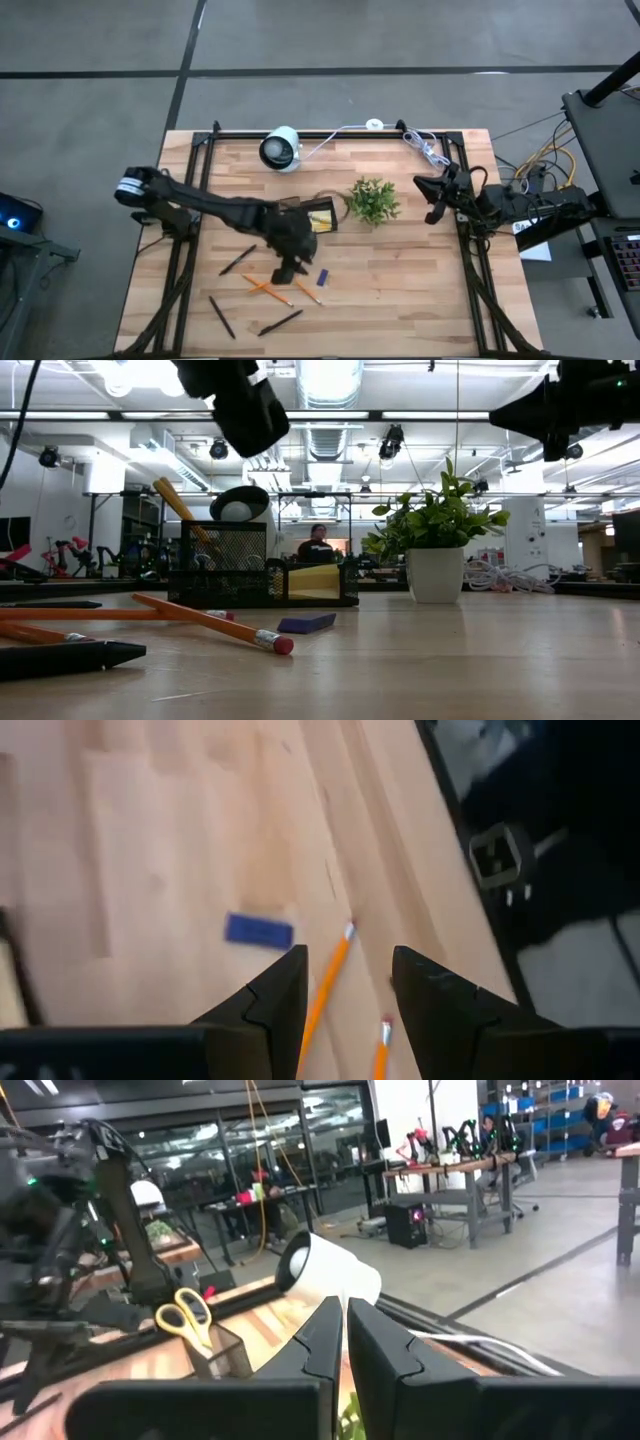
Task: Pick and place office supplies into organizer
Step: Put the right yellow pencil in the black desk organizer
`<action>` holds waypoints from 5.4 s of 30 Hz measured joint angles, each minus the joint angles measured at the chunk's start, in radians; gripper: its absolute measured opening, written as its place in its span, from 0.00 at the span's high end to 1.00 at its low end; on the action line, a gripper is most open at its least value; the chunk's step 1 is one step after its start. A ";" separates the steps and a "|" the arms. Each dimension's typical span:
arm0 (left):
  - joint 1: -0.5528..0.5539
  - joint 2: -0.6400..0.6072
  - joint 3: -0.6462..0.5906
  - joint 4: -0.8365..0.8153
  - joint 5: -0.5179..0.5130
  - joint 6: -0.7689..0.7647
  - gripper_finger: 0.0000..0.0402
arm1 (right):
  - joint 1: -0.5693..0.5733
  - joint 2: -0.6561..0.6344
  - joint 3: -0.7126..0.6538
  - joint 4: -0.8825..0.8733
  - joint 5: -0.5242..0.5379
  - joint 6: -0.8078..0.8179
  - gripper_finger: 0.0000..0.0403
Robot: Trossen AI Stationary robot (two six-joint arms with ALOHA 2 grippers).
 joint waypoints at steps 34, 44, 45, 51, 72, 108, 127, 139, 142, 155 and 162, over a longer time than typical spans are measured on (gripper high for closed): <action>-0.131 0.256 0.004 -0.078 -0.140 0.189 0.67 | 0.000 -0.001 0.001 -0.070 -0.001 0.050 0.97; -0.131 0.290 0.001 -0.074 -0.180 0.199 0.67 | 0.000 0.000 0.001 -0.070 -0.001 0.049 0.97; -0.132 0.293 0.000 -0.076 -0.181 0.209 0.67 | 0.000 0.000 0.001 -0.070 -0.001 0.049 0.97; -0.135 0.308 0.000 -0.077 -0.184 0.241 0.67 | 0.000 0.000 0.001 -0.070 -0.001 0.046 0.97; -0.138 0.315 -0.009 -0.067 -0.200 0.243 0.69 | 0.000 0.000 0.002 -0.070 -0.001 0.045 0.97; -0.102 0.163 -0.007 -0.053 -0.240 0.062 0.98 | 0.000 0.000 0.002 -0.069 -0.001 0.049 0.97; -0.023 -0.071 -0.147 0.301 -0.717 -0.237 0.98 | 0.000 -0.002 0.002 -0.066 -0.003 0.052 0.97; -0.003 -0.266 -0.395 0.587 -1.042 -0.265 0.98 | 0.000 -0.002 0.002 -0.064 -0.002 0.053 0.97; 0.004 -0.299 -0.455 0.648 -1.102 -0.258 0.98 | 0.000 -0.002 0.002 -0.064 -0.002 0.053 0.97; 0.057 -0.325 -0.669 1.009 -1.157 -0.208 0.98 | 0.000 -0.002 0.002 -0.064 -0.002 0.057 0.97; 0.100 -0.324 -0.739 1.113 -1.154 -0.177 0.98 | 0.000 -0.002 0.002 -0.064 -0.002 0.056 0.97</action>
